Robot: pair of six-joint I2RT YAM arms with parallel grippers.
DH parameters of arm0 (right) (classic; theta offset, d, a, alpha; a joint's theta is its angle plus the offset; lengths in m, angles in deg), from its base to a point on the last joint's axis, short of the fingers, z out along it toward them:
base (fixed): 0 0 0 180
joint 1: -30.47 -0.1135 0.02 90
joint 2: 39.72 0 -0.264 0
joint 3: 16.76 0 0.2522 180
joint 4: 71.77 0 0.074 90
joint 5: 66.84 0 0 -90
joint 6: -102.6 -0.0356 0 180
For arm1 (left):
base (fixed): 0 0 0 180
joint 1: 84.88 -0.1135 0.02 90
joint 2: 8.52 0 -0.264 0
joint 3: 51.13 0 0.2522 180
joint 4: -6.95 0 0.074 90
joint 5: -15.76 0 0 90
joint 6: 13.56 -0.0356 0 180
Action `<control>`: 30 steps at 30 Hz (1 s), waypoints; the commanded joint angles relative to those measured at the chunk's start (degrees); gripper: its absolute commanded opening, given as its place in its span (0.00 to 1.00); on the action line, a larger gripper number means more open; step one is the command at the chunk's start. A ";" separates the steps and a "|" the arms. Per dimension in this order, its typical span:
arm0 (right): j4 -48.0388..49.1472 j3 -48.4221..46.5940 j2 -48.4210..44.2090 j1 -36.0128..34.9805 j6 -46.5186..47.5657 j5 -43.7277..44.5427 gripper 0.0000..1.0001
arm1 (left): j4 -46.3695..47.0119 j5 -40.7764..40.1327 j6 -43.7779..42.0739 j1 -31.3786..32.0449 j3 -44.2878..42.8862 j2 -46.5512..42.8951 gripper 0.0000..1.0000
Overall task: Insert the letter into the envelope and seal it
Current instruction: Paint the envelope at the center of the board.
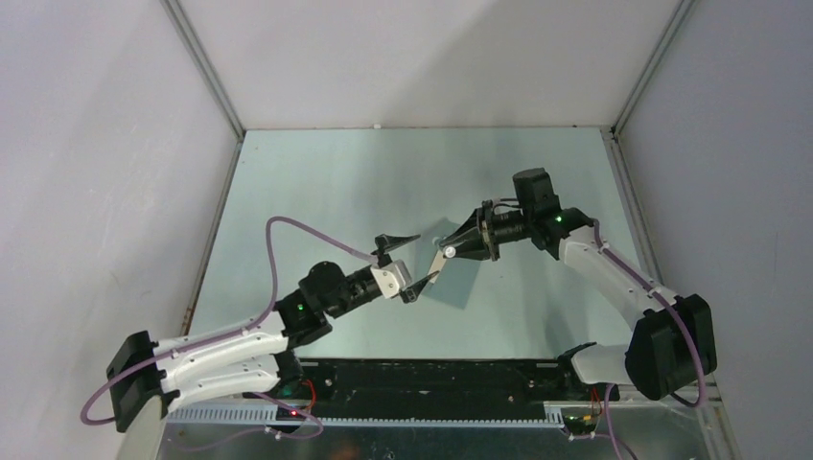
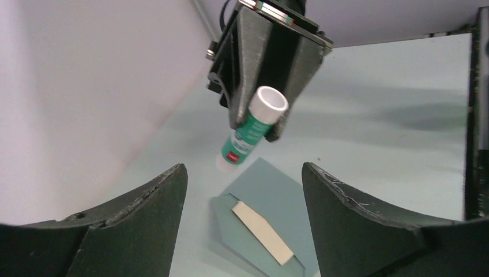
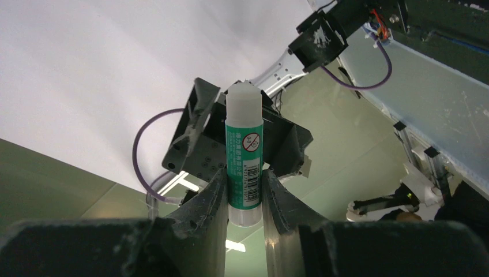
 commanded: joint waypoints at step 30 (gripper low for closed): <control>3.90 -0.03 0.99 -5.38 -2.80 -2.05 0.00 | 5.34 -4.25 -7.57 3.50 -2.79 4.23 0.51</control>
